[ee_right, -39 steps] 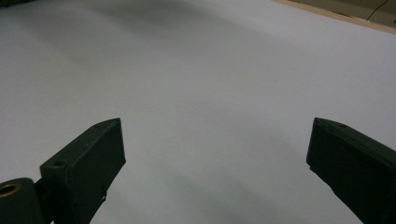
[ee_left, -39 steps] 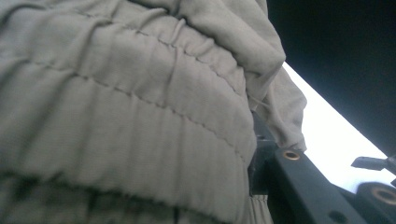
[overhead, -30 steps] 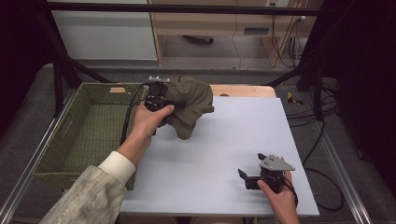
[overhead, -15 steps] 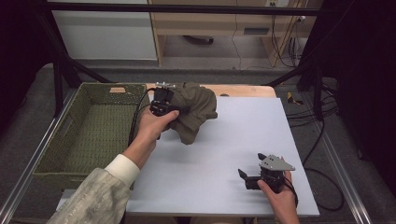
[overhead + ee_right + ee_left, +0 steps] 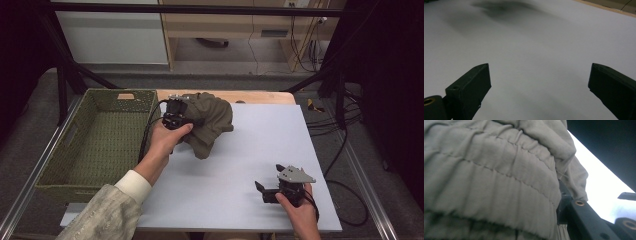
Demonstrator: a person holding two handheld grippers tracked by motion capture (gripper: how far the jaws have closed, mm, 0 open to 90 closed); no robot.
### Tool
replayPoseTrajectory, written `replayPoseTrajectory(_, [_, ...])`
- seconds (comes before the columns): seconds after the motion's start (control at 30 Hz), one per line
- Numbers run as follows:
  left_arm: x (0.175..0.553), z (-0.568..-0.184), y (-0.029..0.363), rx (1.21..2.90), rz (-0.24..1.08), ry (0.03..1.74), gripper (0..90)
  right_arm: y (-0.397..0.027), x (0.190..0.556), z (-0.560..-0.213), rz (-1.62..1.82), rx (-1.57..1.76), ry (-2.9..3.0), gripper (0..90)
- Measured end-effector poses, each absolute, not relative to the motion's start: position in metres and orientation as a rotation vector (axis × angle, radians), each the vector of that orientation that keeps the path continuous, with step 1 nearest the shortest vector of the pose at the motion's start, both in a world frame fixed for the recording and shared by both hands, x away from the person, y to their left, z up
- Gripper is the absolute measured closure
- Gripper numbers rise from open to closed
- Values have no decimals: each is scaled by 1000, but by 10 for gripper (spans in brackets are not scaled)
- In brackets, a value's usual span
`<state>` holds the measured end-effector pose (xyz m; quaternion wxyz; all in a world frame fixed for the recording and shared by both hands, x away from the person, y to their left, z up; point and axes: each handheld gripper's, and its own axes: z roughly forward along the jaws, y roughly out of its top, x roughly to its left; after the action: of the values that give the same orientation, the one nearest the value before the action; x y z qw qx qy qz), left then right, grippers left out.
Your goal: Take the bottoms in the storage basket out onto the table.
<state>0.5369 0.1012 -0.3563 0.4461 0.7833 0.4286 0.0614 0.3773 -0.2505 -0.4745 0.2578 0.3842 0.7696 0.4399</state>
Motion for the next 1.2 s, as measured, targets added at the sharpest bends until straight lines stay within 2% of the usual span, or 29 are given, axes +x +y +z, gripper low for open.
replayPoseTrajectory(1.2, [514,-375,86,1971,122,1013,741,-250,377,-475,1188,1040,2092,47])
